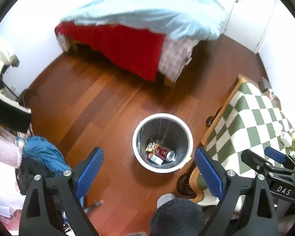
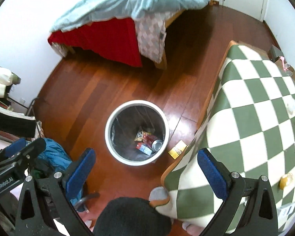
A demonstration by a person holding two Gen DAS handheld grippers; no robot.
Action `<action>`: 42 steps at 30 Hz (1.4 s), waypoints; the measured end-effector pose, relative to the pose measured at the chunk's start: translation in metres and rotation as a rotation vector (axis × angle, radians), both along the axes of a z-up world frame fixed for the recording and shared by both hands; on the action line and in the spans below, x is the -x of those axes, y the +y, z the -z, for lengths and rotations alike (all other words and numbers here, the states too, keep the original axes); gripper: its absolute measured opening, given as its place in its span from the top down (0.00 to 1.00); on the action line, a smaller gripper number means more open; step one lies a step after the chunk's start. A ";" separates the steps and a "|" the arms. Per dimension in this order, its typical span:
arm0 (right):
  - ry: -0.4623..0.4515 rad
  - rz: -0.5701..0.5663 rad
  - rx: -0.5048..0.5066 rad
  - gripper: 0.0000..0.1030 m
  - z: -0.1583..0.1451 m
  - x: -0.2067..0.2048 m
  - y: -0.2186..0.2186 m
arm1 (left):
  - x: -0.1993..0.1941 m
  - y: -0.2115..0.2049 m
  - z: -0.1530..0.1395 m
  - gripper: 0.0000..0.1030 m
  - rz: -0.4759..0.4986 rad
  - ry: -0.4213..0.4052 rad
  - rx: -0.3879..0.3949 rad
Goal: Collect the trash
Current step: 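Move both tools back over the table toward the remaining trash, then grasp the crumpled paper with the left tool while the right tool grasps the white oligopeptide box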
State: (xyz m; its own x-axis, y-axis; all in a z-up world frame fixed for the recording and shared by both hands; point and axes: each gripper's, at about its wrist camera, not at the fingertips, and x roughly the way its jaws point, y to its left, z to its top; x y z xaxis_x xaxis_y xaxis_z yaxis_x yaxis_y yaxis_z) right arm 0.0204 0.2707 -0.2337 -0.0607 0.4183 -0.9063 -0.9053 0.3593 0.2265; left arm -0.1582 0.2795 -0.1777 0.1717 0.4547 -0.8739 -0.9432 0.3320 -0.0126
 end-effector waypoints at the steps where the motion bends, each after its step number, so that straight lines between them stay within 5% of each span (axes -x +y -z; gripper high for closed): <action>1: 0.003 0.003 -0.017 0.00 -0.009 0.000 -0.008 | -0.001 -0.007 -0.010 0.08 0.009 -0.005 -0.019; 11: 0.061 0.063 -0.208 0.00 -0.096 -0.010 -0.089 | -0.020 -0.066 -0.073 0.08 0.056 -0.028 -0.145; 19: 0.134 0.219 -0.282 0.00 -0.125 -0.053 -0.194 | -0.083 -0.109 -0.054 0.08 0.164 -0.020 -0.108; 23: 0.152 0.397 -0.231 0.00 -0.100 -0.100 -0.254 | -0.143 -0.126 -0.007 0.08 0.241 0.052 -0.054; 31: 0.281 0.928 -0.074 0.01 0.015 -0.231 -0.378 | -0.247 -0.151 0.091 0.08 0.368 0.207 0.069; 40: 0.391 1.097 0.099 0.19 0.119 -0.287 -0.402 | -0.291 -0.155 0.153 0.08 0.398 0.314 0.165; 42: 0.396 1.097 0.118 0.34 0.130 -0.290 -0.394 | -0.290 -0.155 0.156 0.08 0.403 0.320 0.178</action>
State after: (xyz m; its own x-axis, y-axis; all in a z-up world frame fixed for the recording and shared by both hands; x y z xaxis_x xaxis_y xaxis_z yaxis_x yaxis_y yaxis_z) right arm 0.3107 -0.1233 -0.3638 -0.0061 0.3359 -0.9419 0.0293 0.9416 0.3356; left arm 0.1319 0.1246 -0.3338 0.0147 0.2479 -0.9687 -0.7074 0.6872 0.1651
